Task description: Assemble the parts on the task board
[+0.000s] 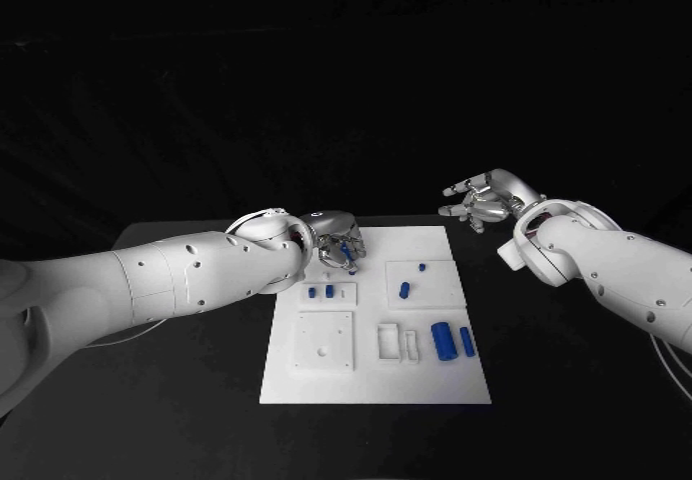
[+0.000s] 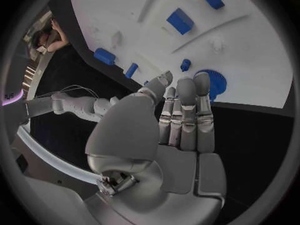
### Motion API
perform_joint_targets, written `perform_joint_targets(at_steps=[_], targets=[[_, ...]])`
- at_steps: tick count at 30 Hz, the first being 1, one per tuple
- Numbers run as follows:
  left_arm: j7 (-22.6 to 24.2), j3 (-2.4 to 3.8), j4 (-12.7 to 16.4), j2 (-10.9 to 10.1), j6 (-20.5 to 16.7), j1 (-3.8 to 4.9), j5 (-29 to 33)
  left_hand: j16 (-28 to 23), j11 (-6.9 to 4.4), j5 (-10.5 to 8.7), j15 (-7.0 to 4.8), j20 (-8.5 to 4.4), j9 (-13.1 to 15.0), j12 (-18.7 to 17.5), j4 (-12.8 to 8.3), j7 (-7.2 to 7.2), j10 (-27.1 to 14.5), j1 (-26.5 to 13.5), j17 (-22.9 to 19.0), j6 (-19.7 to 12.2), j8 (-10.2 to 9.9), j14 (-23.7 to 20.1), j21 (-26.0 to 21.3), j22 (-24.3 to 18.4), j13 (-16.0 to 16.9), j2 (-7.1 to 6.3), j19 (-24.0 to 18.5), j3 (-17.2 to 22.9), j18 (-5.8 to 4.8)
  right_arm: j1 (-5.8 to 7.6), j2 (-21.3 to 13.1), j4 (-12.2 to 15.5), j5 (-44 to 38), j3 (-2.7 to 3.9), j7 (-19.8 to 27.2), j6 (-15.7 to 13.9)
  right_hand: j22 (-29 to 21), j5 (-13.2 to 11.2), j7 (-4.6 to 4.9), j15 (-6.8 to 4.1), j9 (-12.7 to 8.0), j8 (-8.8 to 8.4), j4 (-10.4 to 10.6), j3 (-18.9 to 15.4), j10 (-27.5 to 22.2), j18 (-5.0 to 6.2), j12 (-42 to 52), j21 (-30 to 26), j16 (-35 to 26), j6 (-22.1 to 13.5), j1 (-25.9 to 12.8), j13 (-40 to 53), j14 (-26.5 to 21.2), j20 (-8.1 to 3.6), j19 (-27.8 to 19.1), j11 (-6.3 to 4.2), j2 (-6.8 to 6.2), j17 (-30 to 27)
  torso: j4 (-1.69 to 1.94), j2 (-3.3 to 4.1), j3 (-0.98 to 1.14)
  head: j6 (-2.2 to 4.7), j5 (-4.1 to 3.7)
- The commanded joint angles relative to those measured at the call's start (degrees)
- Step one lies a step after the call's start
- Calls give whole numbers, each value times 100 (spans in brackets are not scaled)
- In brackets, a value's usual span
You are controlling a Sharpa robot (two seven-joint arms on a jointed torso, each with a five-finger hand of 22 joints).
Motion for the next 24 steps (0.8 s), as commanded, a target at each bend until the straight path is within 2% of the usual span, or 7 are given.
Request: perform_joint_targets(at_steps=[1,8,15,24], targets=[[22,-3,-14,24,255,-3,-407,75,-27,-28,-11,-15,4,-3,50,2,40,0,16,-24,-8,44,70,123,-3,-39,47,2,28,-2,0,15,50,3,129,-116,72,40,45,4,4,-17,-31,3,-247,84,17,-9,20,116,-45,-6,-27,-15,205,-70,-5,-6,11,-9,0,-10,-10],[-11,-9,-29,54,327,-19,-766,79,-18,-24,2,-1,-2,-3,72,16,22,16,-12,-30,-12,0,99,117,-3,-106,-16,-10,26,-1,-1,21,57,3,139,-126,80,45,45,3,4,-18,-37,6,-250,85,27,-26,31,115,-45,-40,-33,-14,208,-70,-8,-33,11,-10,-5,-6,-15],[-82,-10,-79,97,320,-65,-924,78,38,-29,25,22,-25,-11,99,38,-216,27,-46,-144,-20,-6,108,112,-4,-146,-36,-8,41,-1,-1,30,61,3,141,-128,80,45,45,3,4,-18,-37,6,-250,85,27,-26,31,115,-45,-40,-33,-14,208,-70,-8,-33,6,-7,1,0,-19],[-103,-9,-151,165,308,-131,-973,103,31,-57,9,23,-26,-12,149,43,-248,55,-74,-152,-13,18,122,115,-6,-118,-24,10,54,-1,1,36,65,3,142,-124,98,54,38,0,4,-18,-39,9,-248,84,55,-39,44,120,-55,-82,-33,-18,218,-74,-4,-84,2,-6,0,-4,-32]])
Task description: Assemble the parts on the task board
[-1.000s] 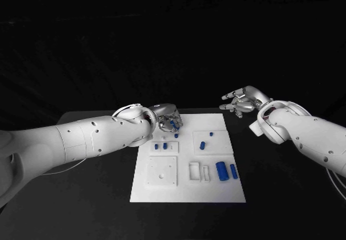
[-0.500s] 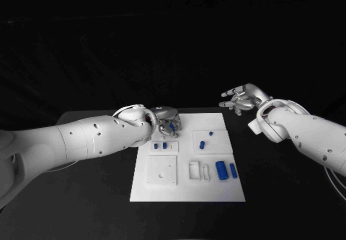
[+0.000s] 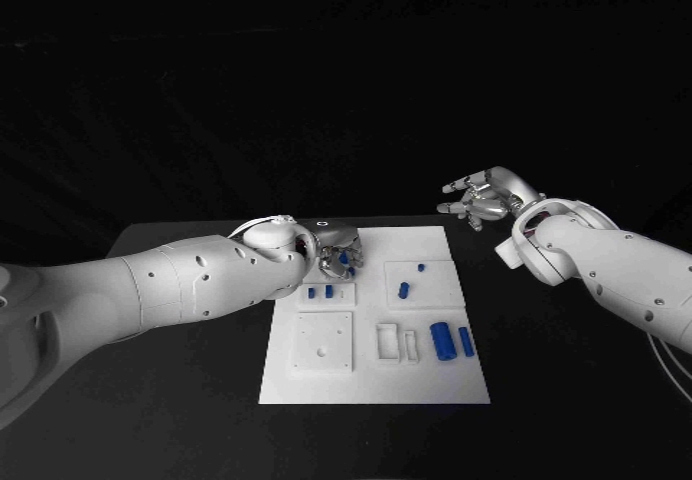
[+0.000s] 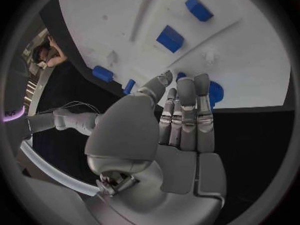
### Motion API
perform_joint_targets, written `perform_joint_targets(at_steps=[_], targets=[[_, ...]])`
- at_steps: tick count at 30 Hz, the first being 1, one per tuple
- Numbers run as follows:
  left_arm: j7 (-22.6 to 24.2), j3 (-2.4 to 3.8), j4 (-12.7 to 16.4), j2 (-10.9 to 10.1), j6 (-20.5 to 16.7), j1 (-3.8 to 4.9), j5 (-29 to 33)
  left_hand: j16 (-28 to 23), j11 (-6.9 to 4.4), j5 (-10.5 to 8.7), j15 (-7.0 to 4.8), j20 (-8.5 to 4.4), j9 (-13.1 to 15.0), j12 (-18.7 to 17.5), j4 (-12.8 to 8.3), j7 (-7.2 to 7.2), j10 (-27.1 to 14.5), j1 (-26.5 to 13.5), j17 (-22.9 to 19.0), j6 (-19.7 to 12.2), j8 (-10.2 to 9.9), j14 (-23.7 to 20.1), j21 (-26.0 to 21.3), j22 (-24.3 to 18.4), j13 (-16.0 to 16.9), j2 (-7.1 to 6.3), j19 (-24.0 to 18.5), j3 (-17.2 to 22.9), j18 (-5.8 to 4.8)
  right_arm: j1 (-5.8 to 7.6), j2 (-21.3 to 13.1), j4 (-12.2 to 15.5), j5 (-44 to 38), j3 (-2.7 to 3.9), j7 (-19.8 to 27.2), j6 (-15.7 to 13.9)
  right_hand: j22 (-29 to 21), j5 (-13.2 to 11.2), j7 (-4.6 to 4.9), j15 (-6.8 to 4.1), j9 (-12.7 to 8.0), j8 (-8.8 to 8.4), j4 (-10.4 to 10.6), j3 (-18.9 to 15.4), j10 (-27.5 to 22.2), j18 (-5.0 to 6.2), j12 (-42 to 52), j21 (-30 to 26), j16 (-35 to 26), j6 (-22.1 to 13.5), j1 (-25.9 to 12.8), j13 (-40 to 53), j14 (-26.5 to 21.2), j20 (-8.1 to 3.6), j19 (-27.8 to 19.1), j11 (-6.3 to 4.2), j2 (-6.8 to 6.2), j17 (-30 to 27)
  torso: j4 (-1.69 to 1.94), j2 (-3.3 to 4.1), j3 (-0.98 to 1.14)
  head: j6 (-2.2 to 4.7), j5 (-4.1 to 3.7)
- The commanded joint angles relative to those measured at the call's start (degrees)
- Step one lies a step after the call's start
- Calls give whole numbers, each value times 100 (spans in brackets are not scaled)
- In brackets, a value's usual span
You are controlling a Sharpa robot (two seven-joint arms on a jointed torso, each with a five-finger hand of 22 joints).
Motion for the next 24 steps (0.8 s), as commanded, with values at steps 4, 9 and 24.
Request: perform_joint_targets(at_steps=[4,9,24], targets=[[-32,3,-61,54,46,-32,-150,61,-32,-37,3,-3,-7,-12,51,17,50,10,-13,16,-16,29,59,121,-7,-14,-1,75,47,-2,3,16,17,2,73,-4,98,32,39,1,4,-18,-39,10,-247,84,16,-38,17,119,-56,-9,-34,-18,218,-74,-4,-8,2,1,2,-7,-14],[-26,3,-131,75,-10,-46,-152,72,-29,-38,5,-2,-8,-13,80,34,49,1,-19,49,-16,34,78,120,-7,8,-4,115,51,-2,5,18,20,2,72,-1,98,32,39,1,4,-18,-39,10,-247,84,16,-38,17,119,-56,-9,-34,-18,218,-74,-4,-8,7,1,2,-11,-31],[49,5,-170,88,-213,-54,-89,122,-52,-50,-5,-11,-5,-13,145,25,148,22,-21,111,-12,68,150,125,-7,23,4,212,57,-2,19,10,24,2,70,11,111,30,37,-4,4,-18,-43,14,-239,83,50,-34,38,124,-61,-32,-37,-22,229,-80,4,-40,10,-2,1,-9,-32]])
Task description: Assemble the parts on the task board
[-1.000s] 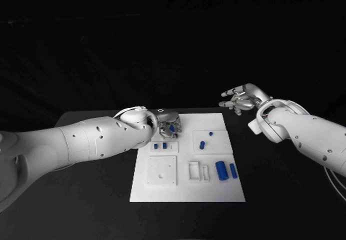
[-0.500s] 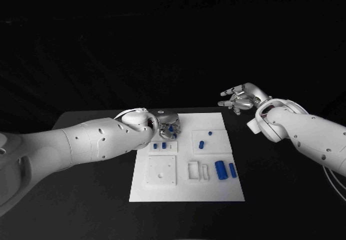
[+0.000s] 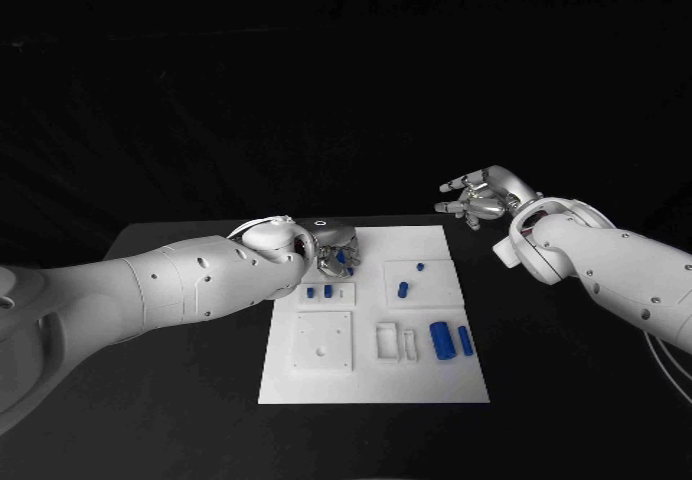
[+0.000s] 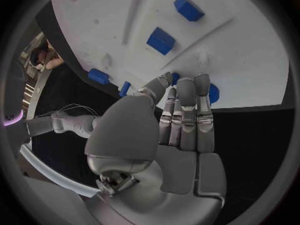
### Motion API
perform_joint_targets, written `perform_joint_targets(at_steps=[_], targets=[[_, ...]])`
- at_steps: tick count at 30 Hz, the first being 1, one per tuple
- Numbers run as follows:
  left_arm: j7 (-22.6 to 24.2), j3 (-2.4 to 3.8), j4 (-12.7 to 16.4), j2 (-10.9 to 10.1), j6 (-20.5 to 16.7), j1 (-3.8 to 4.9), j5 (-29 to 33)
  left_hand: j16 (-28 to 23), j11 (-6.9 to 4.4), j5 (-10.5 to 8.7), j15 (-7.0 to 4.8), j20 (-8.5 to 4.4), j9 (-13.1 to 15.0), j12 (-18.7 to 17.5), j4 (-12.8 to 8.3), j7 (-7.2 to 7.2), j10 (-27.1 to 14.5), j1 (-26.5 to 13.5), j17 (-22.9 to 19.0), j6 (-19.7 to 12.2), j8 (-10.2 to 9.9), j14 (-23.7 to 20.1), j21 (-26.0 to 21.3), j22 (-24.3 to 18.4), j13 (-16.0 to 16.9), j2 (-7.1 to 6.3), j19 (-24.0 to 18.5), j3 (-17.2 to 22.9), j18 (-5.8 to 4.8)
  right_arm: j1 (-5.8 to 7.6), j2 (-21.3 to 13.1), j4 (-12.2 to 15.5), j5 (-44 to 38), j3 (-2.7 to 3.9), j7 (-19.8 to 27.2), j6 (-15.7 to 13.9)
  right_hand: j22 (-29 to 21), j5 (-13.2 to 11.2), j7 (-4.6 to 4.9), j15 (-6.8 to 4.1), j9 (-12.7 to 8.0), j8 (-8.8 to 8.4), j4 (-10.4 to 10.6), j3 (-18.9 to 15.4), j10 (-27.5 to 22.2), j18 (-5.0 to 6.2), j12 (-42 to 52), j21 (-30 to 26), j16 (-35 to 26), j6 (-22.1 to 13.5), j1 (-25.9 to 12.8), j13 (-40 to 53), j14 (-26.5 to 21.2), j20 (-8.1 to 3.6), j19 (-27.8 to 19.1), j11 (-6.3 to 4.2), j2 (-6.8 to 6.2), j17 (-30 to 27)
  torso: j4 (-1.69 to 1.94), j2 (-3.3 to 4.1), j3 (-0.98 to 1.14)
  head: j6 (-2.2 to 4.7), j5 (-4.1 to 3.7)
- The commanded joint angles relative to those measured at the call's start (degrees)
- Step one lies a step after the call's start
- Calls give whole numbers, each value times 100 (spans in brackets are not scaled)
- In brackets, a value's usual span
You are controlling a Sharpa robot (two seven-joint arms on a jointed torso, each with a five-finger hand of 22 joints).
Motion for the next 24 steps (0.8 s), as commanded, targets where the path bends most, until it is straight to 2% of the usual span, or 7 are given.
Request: perform_joint_targets(at_steps=[1,12,24], targets=[[65,4,7,8,-102,-6,16,22,-2,-34,0,-11,0,-12,6,19,64,21,6,83,-10,26,52,126,-7,26,3,41,58,-1,5,6,11,3,62,15,111,30,37,-4,4,-18,-27,-2,-238,82,20,-34,38,124,-62,-4,-37,-22,229,-80,4,-4,0,-2,1,1,-2],[75,3,-18,29,126,-12,34,163,-54,-109,-15,-22,-1,-13,34,19,265,22,44,332,-16,45,178,125,-7,106,-37,2,39,-1,10,3,16,3,61,25,114,32,35,-7,4,-18,-31,1,-237,82,46,-26,50,133,-68,-5,-39,-25,234,-83,12,-18,-5,0,2,-11,-2],[33,3,-107,54,255,-45,35,186,-44,-132,3,-1,-6,-15,22,22,229,12,35,291,-24,37,202,121,-8,87,-65,-27,52,-1,8,5,17,3,59,29,114,32,35,-7,4,-18,-31,1,-237,82,46,-26,50,133,-68,-5,-39,-25,234,-83,12,-18,2,-1,2,-23,-19]])
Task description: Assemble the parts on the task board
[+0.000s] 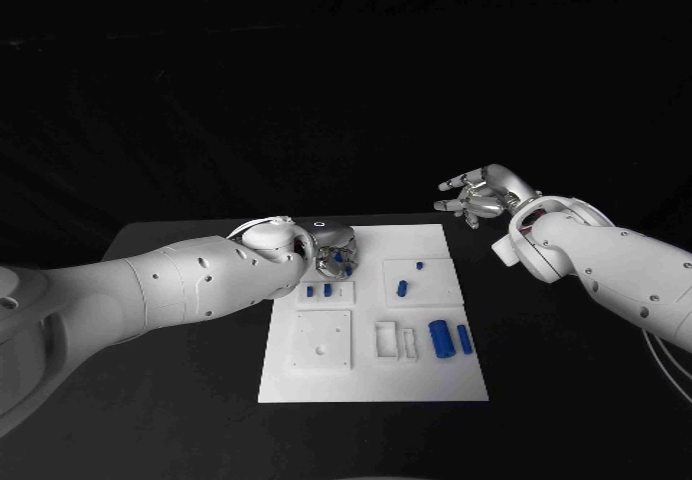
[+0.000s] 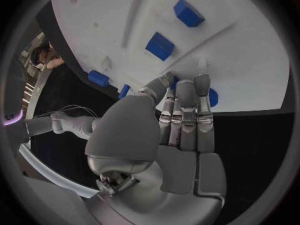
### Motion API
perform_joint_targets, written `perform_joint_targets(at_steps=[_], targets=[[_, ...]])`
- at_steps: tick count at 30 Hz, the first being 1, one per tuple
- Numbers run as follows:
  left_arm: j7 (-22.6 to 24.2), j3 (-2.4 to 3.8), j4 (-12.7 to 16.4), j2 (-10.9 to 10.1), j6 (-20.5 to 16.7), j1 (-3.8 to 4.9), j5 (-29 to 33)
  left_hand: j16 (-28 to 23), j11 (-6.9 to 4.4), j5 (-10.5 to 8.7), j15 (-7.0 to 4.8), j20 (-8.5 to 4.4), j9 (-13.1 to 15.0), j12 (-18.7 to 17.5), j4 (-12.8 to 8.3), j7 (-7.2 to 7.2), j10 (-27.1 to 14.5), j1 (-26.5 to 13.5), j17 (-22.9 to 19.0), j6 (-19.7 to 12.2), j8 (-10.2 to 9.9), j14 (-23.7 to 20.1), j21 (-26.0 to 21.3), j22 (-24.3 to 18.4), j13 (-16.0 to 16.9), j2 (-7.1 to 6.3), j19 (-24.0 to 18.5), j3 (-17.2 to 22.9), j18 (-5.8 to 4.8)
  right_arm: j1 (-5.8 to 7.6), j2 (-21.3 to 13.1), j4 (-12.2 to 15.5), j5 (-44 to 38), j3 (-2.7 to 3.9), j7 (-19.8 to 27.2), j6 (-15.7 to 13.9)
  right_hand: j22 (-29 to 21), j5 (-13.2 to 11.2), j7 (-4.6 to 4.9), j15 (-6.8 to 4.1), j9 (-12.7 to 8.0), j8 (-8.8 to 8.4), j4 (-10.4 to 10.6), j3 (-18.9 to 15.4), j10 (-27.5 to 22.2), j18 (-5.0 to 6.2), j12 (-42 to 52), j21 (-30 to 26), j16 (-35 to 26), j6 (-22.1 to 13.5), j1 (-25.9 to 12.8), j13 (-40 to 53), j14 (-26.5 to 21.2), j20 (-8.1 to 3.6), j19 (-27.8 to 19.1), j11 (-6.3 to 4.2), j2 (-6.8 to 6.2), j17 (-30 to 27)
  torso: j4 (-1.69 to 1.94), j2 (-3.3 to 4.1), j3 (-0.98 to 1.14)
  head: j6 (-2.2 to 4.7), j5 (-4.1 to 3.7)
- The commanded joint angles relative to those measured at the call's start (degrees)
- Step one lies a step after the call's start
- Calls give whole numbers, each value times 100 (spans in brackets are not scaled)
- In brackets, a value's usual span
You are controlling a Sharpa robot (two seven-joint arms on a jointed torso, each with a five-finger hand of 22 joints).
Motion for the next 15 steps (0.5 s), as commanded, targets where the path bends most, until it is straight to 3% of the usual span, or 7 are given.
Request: perform_joint_targets(at_steps=[1,8,15], targets=[[16,2,-25,18,133,-7,23,9,17,-28,29,6,-10,-15,16,10,-29,-16,-10,-35,-27,13,40,116,-8,17,-28,-42,61,-2,4,6,8,4,58,27,114,32,37,-7,4,-18,-31,2,-237,82,21,-26,23,131,-45,-6,-39,-25,234,-83,-11,-5,5,0,-1,-5,-8],[37,2,-49,44,125,-36,69,39,-20,-32,21,5,1,-5,31,28,142,9,-18,39,-13,44,70,120,-5,93,-13,-30,74,-2,10,5,12,4,60,34,116,34,37,-7,4,-18,-34,7,-240,82,44,-23,34,134,-56,-5,-43,-26,234,-84,-4,-23,-1,2,-4,-19,-7],[96,3,-6,33,-5,-56,288,162,-194,-83,-69,-73,63,1,1,-35,749,151,25,568,0,223,172,124,7,347,57,-226,33,-2,5,5,13,4,55,50,117,39,36,-9,4,-18,-28,12,-232,81,51,-19,36,134,-64,-5,-43,-27,236,-86,6,-28,1,-1,-2,-34,-4]])
